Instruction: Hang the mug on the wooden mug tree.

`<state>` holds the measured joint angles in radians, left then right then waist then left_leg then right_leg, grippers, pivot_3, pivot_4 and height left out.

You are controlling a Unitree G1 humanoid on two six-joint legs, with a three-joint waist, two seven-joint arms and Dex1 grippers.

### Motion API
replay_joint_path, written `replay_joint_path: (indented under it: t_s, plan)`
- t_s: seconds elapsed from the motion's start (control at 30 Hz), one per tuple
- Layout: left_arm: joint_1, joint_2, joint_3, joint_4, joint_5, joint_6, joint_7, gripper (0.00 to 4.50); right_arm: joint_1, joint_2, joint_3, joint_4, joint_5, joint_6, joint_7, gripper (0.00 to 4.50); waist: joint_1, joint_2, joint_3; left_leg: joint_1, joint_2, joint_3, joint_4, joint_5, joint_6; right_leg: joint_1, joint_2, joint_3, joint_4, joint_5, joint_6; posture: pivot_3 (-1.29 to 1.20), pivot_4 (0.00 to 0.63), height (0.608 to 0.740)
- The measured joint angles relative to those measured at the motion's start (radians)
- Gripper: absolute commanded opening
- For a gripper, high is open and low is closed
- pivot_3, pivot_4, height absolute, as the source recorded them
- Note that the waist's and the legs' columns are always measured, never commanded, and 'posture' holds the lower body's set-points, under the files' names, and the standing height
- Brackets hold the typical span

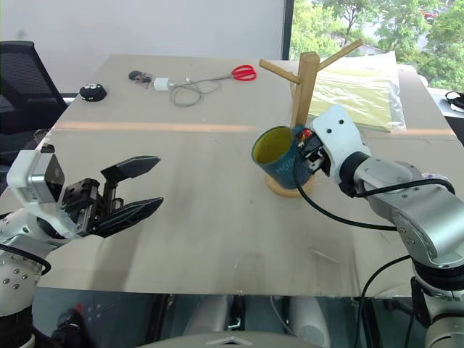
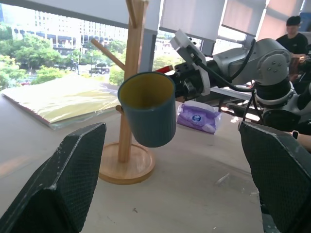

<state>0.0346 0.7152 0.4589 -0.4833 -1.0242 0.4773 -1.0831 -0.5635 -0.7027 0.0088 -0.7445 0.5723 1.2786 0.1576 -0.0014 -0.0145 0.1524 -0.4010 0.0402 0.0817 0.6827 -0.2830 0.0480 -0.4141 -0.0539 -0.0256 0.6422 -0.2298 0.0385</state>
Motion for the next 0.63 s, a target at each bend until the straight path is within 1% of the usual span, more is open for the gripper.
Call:
replay_joint_path:
  t_s: [0.1,0.13,0.23,0.3,0.33,0.37,0.4,0.43,0.47,0.53,0.63]
  plan:
    - [0.001,-0.001,-0.019,-0.018,0.007,0.003,0.036,4.5,0.055,-0.033,-0.07,-0.039,0.013,-0.056,0.072,2.41,0.003,0.0,0.0,0.0,0.0,-0.001,-0.001,0.0,0.0,0.0,0.0,-0.001,-0.001,0.0,0.0,0.0,0.15,0.74]
    - [0.0,-0.002,-0.038,-0.023,0.015,0.012,0.062,4.5,0.096,-0.034,-0.116,-0.061,0.034,-0.083,0.108,2.41,0.005,0.0,0.0,0.0,0.0,-0.001,-0.001,0.0,0.0,0.0,0.0,-0.001,-0.001,0.0,0.001,0.0,0.15,0.74]
    - [0.015,-0.008,-0.084,-0.042,0.067,0.025,0.135,4.5,0.293,-0.091,-0.268,-0.114,0.098,-0.167,0.269,2.41,0.013,-0.001,0.0,0.0,0.0,-0.001,-0.001,-0.001,0.001,0.001,0.0,-0.001,-0.001,0.0,0.001,0.0,0.15,0.74]
    - [0.031,-0.003,-0.109,-0.043,0.12,0.033,0.17,4.5,0.406,-0.097,-0.384,-0.123,0.153,-0.199,0.363,2.41,0.014,-0.001,0.0,0.0,0.0,-0.001,-0.001,-0.002,0.003,0.001,0.0,0.0,-0.001,0.0,0.001,0.0,0.15,0.74]
    - [0.043,0.001,-0.116,-0.042,0.129,0.035,0.171,4.5,0.473,-0.102,-0.443,-0.126,0.164,-0.228,0.412,2.41,0.013,-0.001,0.0,0.0,0.0,-0.001,-0.001,-0.002,0.003,0.001,0.0,0.0,-0.001,0.0,0.001,0.0,0.15,0.74]
    - [0.063,0.012,-0.118,-0.04,0.149,0.037,0.17,4.5,0.576,-0.119,-0.523,-0.129,0.164,-0.273,0.485,2.41,0.014,-0.001,0.0,0.001,0.0,-0.001,-0.001,-0.003,0.004,0.001,0.0,0.0,-0.001,0.0,0.0,0.0,0.15,0.74]
    - [0.078,0.019,-0.115,-0.035,0.16,0.037,0.169,4.5,0.618,-0.122,-0.554,-0.126,0.162,-0.286,0.515,2.41,0.014,-0.001,0.0,0.002,0.0,-0.001,-0.001,-0.003,0.004,0.002,0.001,-0.001,-0.001,-0.001,0.0,0.0,0.15,0.74]
    - [0.093,0.035,-0.115,-0.021,0.178,0.039,0.163,4.5,0.714,-0.119,-0.621,-0.117,0.157,-0.331,0.578,2.41,0.015,-0.001,0.0,0.002,0.0,-0.001,-0.001,-0.003,0.004,0.002,0.001,-0.001,-0.001,-0.001,0.0,0.0,0.15,0.74]
    - [0.11,0.048,-0.112,-0.007,0.192,0.039,0.155,4.5,0.79,-0.112,-0.662,-0.102,0.149,-0.367,0.623,2.41,0.015,-0.001,0.0,0.003,0.0,-0.001,-0.001,-0.003,0.004,0.003,0.001,-0.001,-0.001,-0.001,-0.001,0.0,0.15,0.74]
    - [0.136,0.066,-0.109,0.019,0.216,0.039,0.138,4.5,0.903,-0.1,-0.703,-0.071,0.108,-0.443,0.684,2.41,0.013,-0.001,0.0,0.004,0.001,-0.001,-0.001,-0.003,0.004,0.003,0.001,0.0,-0.001,-0.003,-0.001,0.0,0.15,0.74]
    - [0.164,0.084,-0.107,0.042,0.241,0.039,0.119,4.5,1.001,-0.079,-0.708,-0.035,0.042,-0.54,0.727,2.41,0.012,-0.001,0.0,0.005,0.002,0.0,0.0,-0.003,0.004,0.003,0.0,0.0,0.0,-0.004,0.001,0.0,0.15,0.74]
